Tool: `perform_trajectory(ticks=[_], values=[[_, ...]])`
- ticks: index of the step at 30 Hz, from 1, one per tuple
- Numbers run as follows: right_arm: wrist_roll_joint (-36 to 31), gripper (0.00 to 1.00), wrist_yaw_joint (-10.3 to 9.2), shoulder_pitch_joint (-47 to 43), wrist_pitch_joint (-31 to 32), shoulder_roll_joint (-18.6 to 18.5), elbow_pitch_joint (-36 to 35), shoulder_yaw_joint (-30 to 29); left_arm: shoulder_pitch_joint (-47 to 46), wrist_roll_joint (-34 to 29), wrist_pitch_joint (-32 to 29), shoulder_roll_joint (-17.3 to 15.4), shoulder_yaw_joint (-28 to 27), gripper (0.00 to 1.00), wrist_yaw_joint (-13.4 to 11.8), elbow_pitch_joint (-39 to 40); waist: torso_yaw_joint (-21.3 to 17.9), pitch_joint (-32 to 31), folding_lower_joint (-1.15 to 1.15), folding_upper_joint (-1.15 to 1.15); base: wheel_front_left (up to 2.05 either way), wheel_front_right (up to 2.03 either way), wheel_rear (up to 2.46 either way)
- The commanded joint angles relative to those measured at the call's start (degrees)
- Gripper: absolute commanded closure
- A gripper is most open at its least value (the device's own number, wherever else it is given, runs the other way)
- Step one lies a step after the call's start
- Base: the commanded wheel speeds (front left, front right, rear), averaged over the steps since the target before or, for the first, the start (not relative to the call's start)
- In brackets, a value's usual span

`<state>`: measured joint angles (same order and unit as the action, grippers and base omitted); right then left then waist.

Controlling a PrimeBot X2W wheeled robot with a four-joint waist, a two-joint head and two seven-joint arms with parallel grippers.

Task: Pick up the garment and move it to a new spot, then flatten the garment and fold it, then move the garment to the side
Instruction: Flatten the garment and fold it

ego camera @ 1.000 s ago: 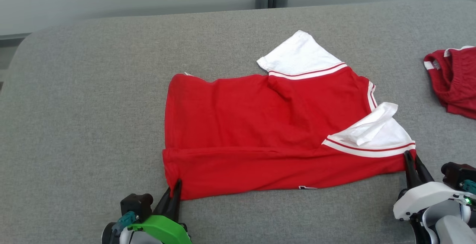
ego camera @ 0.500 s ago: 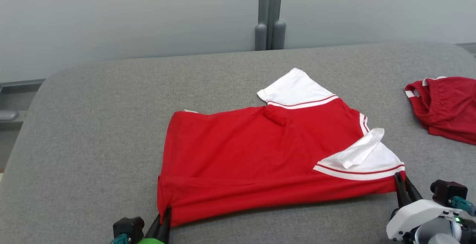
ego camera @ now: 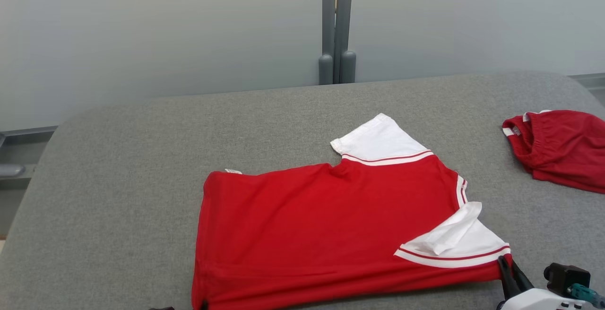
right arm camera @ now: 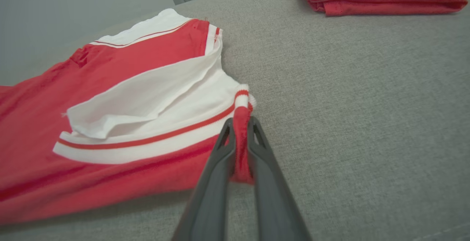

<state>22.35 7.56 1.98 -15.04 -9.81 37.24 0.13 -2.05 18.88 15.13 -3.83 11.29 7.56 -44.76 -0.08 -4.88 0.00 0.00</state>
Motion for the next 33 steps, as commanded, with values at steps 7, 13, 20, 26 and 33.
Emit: perform_trajectory(ticks=[7, 13, 20, 26, 33], values=[[-2.9, 0.00, -0.12, 0.3, -0.1, -0.9, -0.8, -3.4, -0.7, -2.8, -0.1, 0.1, -2.1, 0.00, -2.0, 0.5, 0.3, 1.5, 0.00, 0.00, 0.00, 0.00, 0.00], [-4.5, 0.00, -0.12, -0.7, -0.1, 0.2, -5.5, -3.4, 0.2, -4.9, -0.1, 0.4, -3.0, 0.00, -2.5, 3.2, 0.8, 2.1, 0.00, 0.00, 0.00, 0.00, 0.00], [-1.9, 0.00, -0.12, -2.9, -0.1, 0.9, -10.9, 6.7, 1.2, -7.1, -0.1, 0.7, -4.2, 0.00, -2.3, 6.9, 1.4, 2.5, 0.00, 0.00, 0.00, 0.00, 0.00], [1.3, 0.00, -0.12, -3.0, -0.1, -0.5, -11.8, 15.6, 1.6, -7.8, -0.1, 0.8, -4.6, 0.00, -2.0, 8.2, 2.3, 2.9, 0.00, 0.00, 0.00, 0.00, 0.00], [2.2, 0.53, -0.12, -0.7, -0.1, -0.7, -9.9, 18.8, 2.0, -6.5, -0.1, 0.9, -3.3, 0.00, -1.8, 8.8, 4.2, 3.6, 0.00, 0.00, 0.00, 0.00, 0.00]])
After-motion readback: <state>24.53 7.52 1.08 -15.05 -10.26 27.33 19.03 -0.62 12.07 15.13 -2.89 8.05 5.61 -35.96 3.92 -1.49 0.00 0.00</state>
